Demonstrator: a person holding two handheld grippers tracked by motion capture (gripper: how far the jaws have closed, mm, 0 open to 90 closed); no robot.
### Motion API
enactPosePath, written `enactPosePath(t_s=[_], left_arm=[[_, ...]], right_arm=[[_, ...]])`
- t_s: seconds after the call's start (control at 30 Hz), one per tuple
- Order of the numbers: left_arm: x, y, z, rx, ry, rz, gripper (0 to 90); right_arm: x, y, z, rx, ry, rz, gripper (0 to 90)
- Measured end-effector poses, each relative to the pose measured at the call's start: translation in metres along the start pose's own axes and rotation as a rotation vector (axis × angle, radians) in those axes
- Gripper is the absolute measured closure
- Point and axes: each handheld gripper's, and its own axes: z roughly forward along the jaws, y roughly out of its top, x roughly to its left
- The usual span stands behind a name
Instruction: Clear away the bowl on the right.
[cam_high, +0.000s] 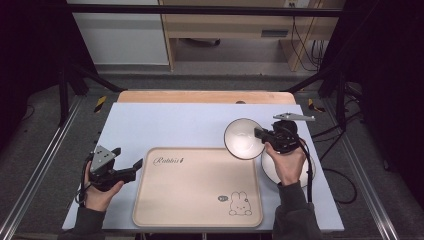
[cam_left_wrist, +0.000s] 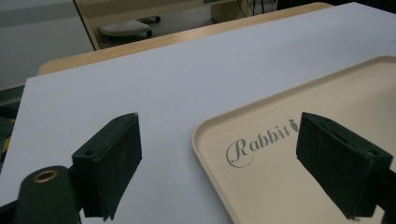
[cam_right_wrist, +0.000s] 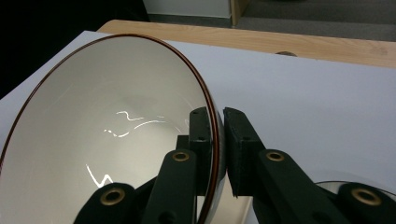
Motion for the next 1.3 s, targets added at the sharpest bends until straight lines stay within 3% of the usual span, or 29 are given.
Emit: enactPosePath(t_s=[1.3], left_arm=[[0.0,0.0,0.0,-0.001,-0.001,0.001,13.8]], right_arm=[[0.044,0.011,0.029,0.014,0.097,-0.052,82.3]])
